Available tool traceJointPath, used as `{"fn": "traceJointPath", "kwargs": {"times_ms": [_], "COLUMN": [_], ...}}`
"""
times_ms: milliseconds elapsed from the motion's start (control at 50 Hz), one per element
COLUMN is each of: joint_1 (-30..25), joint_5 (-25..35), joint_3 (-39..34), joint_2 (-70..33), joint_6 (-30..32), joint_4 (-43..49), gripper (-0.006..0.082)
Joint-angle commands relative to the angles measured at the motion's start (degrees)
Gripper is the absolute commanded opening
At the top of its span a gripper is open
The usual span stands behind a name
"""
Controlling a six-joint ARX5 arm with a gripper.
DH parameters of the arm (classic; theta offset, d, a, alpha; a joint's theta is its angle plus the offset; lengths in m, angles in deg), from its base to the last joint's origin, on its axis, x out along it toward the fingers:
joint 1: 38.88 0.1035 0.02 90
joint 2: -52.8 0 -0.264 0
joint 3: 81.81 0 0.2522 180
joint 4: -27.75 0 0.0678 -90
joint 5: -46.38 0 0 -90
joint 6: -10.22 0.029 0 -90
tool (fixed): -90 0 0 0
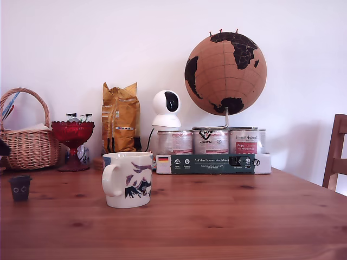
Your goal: Pick the grey coffee capsule and place it inside the blue coffee cup
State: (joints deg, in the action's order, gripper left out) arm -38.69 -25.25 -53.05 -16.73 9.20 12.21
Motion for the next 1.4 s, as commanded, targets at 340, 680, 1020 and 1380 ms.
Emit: {"fn": "traceJointPath", "kwargs": {"times_ms": [340, 680, 1020, 1380], "joint_1": [-0.31, -0.31, -0.37, -1.29], "joint_5": [-5.16, -5.6, -4.87, 8.52], "joint_3": [0.35, 7.91, 13.29, 13.4], "joint_2": [-20.28, -33.16, -37.0, -35.08], "joint_6": [2.73, 2.78, 2.84, -9.25], "joint_4": [-23.56, -26.47, -22.03, -30.62], "gripper": [0.0512, 0.0511, 0.0265, 0.0164]}}
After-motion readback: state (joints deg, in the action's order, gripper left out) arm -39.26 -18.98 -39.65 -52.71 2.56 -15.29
